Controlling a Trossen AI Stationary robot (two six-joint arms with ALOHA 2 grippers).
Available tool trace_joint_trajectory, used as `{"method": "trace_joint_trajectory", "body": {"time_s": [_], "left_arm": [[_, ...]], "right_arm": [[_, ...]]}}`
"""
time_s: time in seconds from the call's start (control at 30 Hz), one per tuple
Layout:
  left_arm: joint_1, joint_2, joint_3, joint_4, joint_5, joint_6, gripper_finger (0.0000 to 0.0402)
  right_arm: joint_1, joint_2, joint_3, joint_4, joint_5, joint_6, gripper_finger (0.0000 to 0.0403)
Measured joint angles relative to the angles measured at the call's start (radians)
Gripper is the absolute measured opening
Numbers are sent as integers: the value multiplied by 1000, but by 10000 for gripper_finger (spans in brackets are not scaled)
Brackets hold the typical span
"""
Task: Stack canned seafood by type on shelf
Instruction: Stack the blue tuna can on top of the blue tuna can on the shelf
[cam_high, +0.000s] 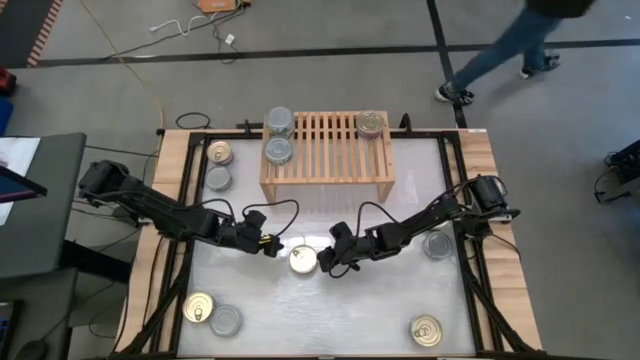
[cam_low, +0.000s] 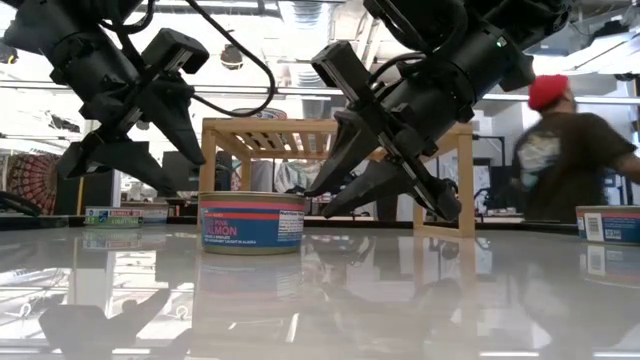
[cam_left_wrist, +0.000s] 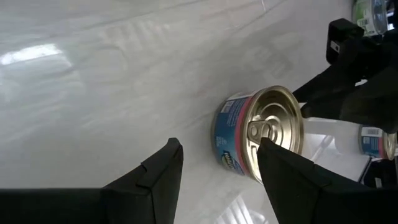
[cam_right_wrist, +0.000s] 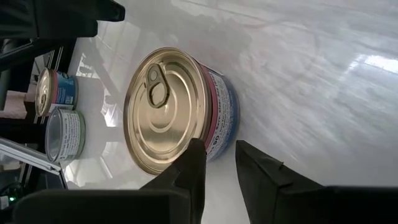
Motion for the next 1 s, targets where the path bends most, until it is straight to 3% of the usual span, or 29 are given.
{"method": "trace_joint_trajectory", "body": {"time_s": [0.57,1.0], "left_arm": [[0,0,0,-2,3,-3,196],[0,0,0,-5,3,-1,196]], "right_arm": [[2,-61,0,-15,18,12,111],[31,-13,0,27,55,42,111]]}}
